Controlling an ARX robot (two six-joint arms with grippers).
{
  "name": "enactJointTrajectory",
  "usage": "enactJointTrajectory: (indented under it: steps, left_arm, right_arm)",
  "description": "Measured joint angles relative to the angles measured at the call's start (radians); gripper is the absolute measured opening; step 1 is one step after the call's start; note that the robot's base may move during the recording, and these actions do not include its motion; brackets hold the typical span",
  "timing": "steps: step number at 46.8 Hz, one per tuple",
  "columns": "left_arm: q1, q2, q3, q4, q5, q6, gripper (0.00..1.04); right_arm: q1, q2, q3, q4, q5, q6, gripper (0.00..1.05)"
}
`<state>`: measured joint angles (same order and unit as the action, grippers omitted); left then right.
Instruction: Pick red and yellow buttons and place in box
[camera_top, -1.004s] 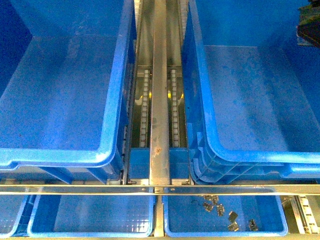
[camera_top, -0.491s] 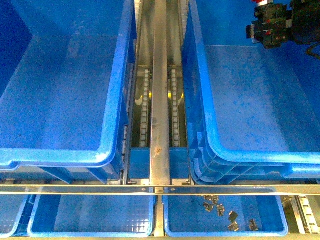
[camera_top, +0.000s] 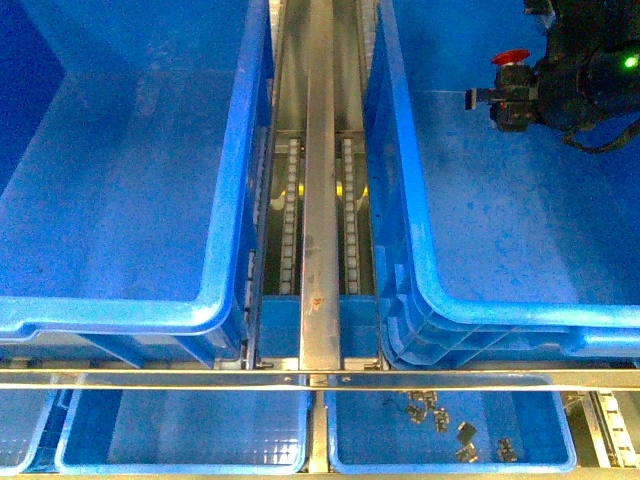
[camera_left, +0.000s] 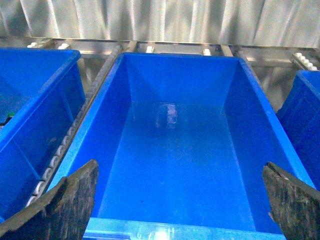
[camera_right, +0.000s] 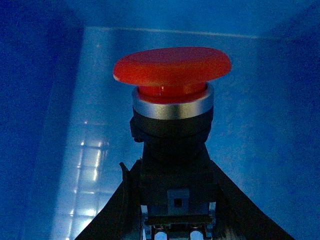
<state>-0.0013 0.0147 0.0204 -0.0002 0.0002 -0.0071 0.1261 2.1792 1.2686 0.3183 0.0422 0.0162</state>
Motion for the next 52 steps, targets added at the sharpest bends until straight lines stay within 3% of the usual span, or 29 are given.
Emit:
enactJointTrajectory:
  steps: [20, 37, 52]
  left_arm:
    - [0.0, 0.0, 0.0, 0.0, 0.0, 0.0, 0.97]
    - [0.0, 0.0, 0.0, 0.0, 0.0, 0.0, 0.97]
    - [0.0, 0.0, 0.0, 0.0, 0.0, 0.0, 0.97]
  right_arm:
    - [0.033, 0.1, 0.056, 0.003, 0.074, 0.04, 0.26]
    - [0.014, 0.061, -0.045, 0.111, 0.08, 0.048, 0.98]
    - [-0.006, -0.396, -0.502, 0.212, -0.058, 0.102, 0.99]
